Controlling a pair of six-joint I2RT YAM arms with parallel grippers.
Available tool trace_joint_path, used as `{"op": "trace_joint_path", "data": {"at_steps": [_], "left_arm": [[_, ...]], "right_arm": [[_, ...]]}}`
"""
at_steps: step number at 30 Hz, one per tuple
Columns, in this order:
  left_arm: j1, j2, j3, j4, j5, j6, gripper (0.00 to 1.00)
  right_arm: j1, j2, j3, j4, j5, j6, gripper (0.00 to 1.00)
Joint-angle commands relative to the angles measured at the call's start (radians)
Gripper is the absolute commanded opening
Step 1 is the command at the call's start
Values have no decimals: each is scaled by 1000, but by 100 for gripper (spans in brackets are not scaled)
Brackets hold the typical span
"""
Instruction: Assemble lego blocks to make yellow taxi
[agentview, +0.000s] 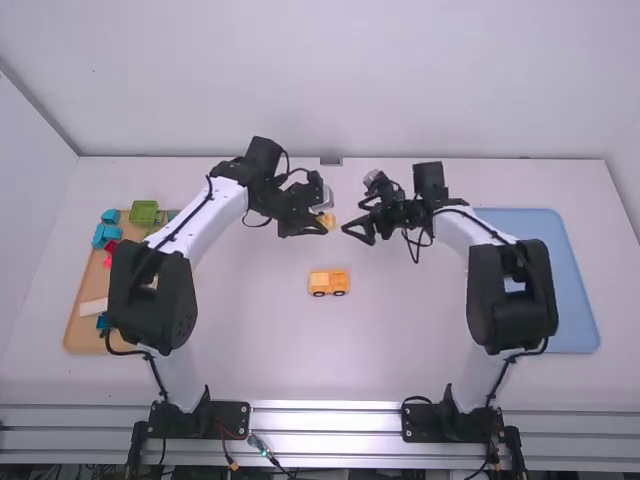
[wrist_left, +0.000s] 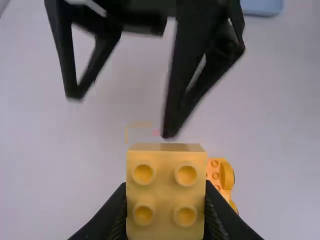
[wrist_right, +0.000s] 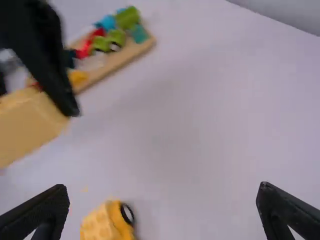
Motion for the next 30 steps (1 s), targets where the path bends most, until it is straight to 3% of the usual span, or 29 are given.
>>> {"op": "trace_joint_path", "data": {"at_steps": [1, 4, 7, 10, 22, 30], "left_arm": [[-60, 8, -8, 27, -106, -130, 8], [-105, 8, -8, 43, -154, -158, 8], [-161, 10, -8, 58, -179, -180, 7], [-204, 29, -8, 108, -255, -277, 2], [-403, 204, -8, 171, -452, -298, 2], [-453, 283, -8, 211, -590, -331, 2]], "right_arm": [[-32, -132, 23, -71, 235, -58, 99], [-25, -206, -11, -93, 472, 58, 99], [-3, -298, -87, -52, 842, 311, 99], [10, -377, -174, -10, 993, 417, 99], [-64, -807, -570, 214, 1101, 615, 99], [-51, -958, -684, 276, 1106, 608, 99]]}}
